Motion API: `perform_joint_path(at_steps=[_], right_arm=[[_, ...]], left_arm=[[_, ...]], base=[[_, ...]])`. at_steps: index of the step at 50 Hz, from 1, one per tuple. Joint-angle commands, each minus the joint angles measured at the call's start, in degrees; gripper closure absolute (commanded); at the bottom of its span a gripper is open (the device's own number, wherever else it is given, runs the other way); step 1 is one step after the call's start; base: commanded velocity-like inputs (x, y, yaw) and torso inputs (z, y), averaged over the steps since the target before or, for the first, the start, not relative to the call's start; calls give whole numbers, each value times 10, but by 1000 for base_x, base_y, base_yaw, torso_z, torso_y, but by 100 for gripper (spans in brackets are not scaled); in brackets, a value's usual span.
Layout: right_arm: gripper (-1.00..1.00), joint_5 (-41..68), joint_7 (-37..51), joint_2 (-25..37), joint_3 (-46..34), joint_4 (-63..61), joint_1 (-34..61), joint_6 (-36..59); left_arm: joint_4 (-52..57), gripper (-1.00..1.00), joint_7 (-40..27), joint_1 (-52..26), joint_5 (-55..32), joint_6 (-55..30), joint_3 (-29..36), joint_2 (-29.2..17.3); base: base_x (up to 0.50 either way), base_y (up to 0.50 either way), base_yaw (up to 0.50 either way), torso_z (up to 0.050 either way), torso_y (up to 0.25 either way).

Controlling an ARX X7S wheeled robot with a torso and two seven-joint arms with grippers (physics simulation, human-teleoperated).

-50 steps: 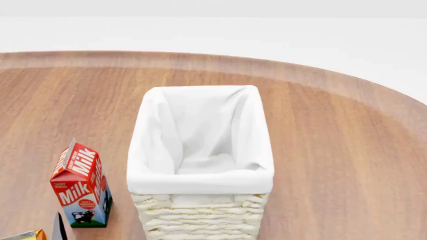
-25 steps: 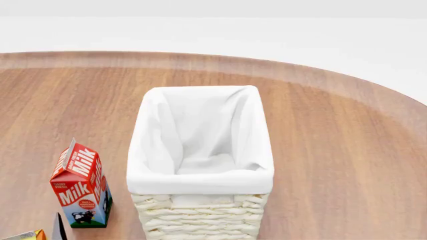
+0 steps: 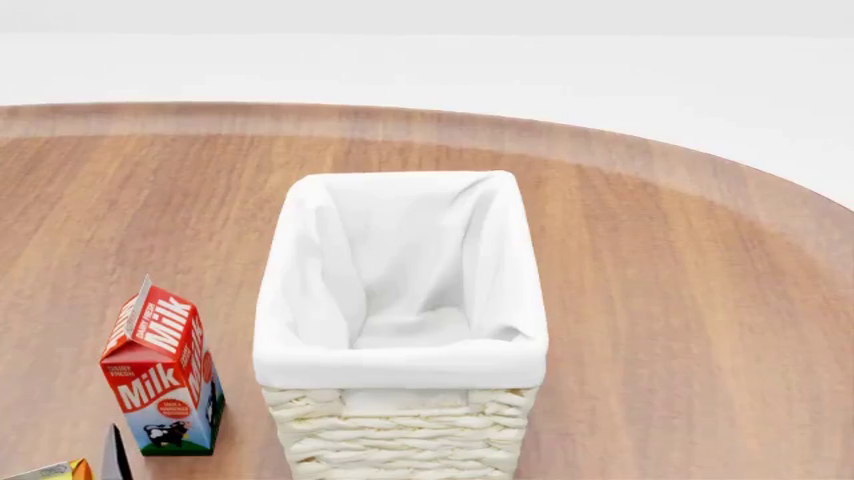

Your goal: Pick up the alphabet soup, and put it in the basket.

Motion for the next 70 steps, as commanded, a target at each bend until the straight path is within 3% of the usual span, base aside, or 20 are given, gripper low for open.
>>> perform_joint_path(at_steps=[1,13,33,45,55,70], right_arm=[[100,87,-2,21,19,-64,-19,-26],[100,226,4,27,43,-107,-13,-22],[100,333,20,20,82,-127,-15,-47],[100,305,115,-16,130,-139,-18,-64],[100,196,285,-71,189,-142,1,-29],[100,190,356,-76,202,-166,46,36]], left_arm=[[-2,-100,0,-1,0,2,2,-1],[-8,-100,0,-3,1,4,6,0],[-9,-100,-2,-4,0,4,8,-2],[-8,-100,-3,-5,-2,4,9,-4],[-12,-100,-3,-8,-6,5,9,-4],[-9,-100,-4,-5,-7,7,10,-6]], base=[[0,0,0,0,0],[0,0,0,0,0],[0,0,0,0,1],[0,0,0,0,0],[0,0,0,0,1],[0,0,0,0,1]])
